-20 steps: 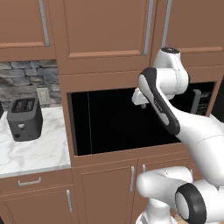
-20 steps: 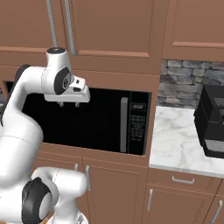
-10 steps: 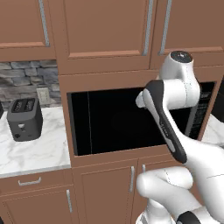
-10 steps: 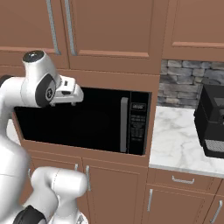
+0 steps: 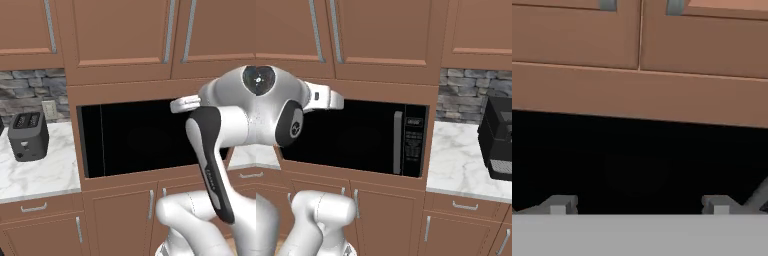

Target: Open the cabinet, retrieve the rolling pin, and place it next to the meat on the cutting board to prepare for tenderizing.

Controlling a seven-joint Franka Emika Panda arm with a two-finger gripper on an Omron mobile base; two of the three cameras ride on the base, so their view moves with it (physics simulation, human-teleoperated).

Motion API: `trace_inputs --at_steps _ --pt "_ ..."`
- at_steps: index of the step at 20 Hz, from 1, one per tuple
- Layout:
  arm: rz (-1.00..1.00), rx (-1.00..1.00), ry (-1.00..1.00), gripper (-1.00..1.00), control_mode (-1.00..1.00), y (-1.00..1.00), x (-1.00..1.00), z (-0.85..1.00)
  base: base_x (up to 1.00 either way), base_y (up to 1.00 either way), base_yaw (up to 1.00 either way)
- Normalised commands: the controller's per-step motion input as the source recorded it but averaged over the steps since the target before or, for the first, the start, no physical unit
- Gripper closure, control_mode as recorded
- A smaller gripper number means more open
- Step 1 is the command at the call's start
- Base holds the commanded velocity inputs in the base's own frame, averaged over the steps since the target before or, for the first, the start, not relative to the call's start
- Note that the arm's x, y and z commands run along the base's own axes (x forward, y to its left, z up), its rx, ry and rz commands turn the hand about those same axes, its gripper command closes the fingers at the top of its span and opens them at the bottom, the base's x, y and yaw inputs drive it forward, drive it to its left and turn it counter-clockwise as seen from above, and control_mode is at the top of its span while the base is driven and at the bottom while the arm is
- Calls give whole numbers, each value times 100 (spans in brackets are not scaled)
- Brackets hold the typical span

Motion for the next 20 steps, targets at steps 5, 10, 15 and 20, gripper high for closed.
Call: trace_inputs --at_steps 5,10,15,20 --pt "-1 0 -43 -100 -100 -9 -24 90 0 0 0" --pt "-1 0 -39 -100 -100 -8 -15 90 0 0 0" --pt "-3 0 -31 -100 -100 -3 -1 73 0 0 0" --pt "-5 1 -9 -100 -100 -3 3 18 0 0 0"
